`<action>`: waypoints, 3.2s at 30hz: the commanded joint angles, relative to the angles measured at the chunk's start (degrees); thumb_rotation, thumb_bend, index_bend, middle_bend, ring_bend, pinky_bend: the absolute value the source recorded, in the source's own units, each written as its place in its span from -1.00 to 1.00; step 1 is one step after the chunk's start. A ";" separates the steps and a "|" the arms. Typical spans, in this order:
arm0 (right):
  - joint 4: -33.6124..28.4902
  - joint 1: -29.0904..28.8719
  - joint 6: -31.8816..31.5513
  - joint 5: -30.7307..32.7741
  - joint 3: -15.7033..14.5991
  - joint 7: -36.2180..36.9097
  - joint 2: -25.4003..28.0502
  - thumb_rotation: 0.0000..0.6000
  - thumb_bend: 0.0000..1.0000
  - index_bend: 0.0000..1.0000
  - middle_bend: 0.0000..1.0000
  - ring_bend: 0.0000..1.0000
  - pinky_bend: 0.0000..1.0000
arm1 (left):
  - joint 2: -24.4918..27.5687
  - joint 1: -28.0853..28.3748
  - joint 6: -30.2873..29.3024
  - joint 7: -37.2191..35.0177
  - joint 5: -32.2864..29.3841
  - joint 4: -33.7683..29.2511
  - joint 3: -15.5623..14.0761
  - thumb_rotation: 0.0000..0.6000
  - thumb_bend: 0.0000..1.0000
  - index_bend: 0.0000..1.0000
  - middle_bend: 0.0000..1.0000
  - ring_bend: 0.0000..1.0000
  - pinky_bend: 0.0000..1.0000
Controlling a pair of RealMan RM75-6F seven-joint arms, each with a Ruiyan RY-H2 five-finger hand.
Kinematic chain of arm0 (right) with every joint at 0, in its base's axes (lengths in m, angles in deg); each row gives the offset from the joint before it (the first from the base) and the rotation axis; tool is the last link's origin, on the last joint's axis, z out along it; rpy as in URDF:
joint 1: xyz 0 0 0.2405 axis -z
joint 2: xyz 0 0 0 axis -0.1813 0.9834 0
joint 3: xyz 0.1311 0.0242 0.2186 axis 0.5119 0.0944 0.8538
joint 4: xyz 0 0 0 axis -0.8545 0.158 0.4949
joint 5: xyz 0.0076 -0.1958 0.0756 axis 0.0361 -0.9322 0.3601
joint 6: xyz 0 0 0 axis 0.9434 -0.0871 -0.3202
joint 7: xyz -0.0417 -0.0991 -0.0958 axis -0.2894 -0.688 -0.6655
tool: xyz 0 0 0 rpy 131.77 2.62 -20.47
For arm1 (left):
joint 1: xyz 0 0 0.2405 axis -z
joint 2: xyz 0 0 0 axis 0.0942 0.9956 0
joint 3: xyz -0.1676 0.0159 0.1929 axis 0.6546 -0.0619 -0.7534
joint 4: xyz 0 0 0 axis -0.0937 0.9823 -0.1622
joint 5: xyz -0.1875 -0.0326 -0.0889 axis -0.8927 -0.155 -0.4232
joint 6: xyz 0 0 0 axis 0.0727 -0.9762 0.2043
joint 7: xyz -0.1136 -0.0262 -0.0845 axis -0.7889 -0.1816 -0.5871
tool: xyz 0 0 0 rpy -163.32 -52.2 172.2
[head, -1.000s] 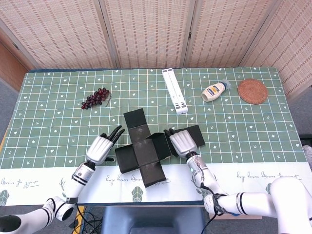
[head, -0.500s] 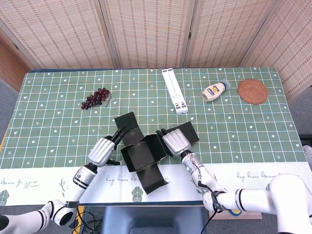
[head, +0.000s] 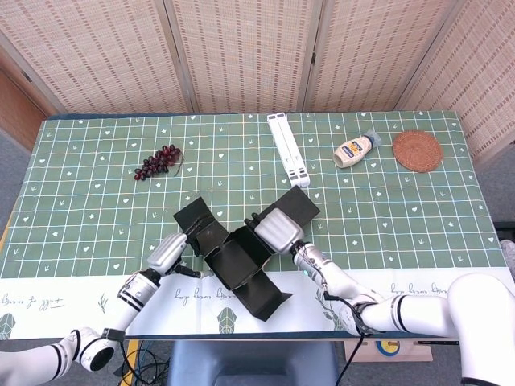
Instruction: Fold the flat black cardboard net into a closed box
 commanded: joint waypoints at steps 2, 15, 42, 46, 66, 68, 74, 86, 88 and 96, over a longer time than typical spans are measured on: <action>0.07 -1.03 1.32 -2.06 -0.58 0.60 1.01 1.00 -0.34 -0.39 -0.24 0.70 0.87 | 1.37 0.76 3.27 -5.97 -0.71 -0.88 -0.40 1.00 -0.76 -1.00 -1.00 0.10 -0.09; 1.32 -3.54 4.45 -9.60 -1.95 3.03 2.65 1.00 -0.34 -0.31 -0.16 0.73 0.88 | 0.49 1.82 3.77 -18.39 5.05 2.21 -4.08 1.00 -0.76 -1.00 -1.00 0.08 -0.06; 3.18 -4.89 4.61 -22.16 -3.58 5.86 3.37 1.00 -0.34 -0.24 -0.09 0.76 0.88 | -3.56 4.17 4.18 -27.68 5.68 4.87 -4.99 1.00 -0.76 -1.00 -1.00 0.07 -0.06; 3.57 -5.04 4.67 -23.79 -3.64 6.60 3.48 1.00 -0.34 -0.24 -0.09 0.76 0.88 | -3.82 4.60 4.43 -29.80 6.08 5.39 -5.36 1.00 -0.76 -1.00 -1.00 0.07 -0.06; 7.58 -3.92 2.82 -30.13 -4.00 10.47 1.82 1.00 -0.34 -0.24 -0.08 0.77 0.88 | -5.58 5.96 4.70 -39.85 7.69 9.58 -7.40 1.00 -0.76 -0.85 -0.96 0.08 -0.04; 8.08 -3.92 2.54 -30.87 -3.91 11.12 1.62 1.00 -0.34 -0.24 -0.08 0.77 0.88 | -5.73 6.18 4.70 -40.78 8.01 10.02 -7.70 1.00 -0.76 -0.84 -0.95 0.08 -0.04; 10.95 -4.31 1.24 -34.46 -3.99 14.12 0.29 1.00 -0.33 -0.23 -0.08 0.77 0.88 | -5.69 6.45 4.14 -43.74 8.82 10.48 -8.62 1.00 -0.76 -0.84 -0.94 0.08 -0.04; 15.27 -4.56 -1.11 -38.98 -4.09 17.21 -2.34 1.00 -0.33 -0.23 -0.08 0.77 0.88 | -7.54 6.18 2.96 -43.68 8.24 12.25 -8.54 1.00 -0.76 -0.67 -0.74 0.11 -0.02; 15.41 -4.45 -1.04 -38.99 -4.01 17.32 -2.49 1.00 -0.33 -0.23 -0.10 0.77 0.88 | -7.62 6.11 2.82 -43.44 8.08 12.27 -8.47 1.00 -0.76 -0.62 -0.66 0.11 -0.01; 12.69 -3.61 0.76 -36.22 -2.89 14.76 -1.15 1.00 -0.33 -0.96 -0.62 0.61 0.88 | -7.58 5.75 2.89 -42.74 7.09 11.69 -8.20 1.00 -0.76 -0.50 -0.49 0.14 -0.01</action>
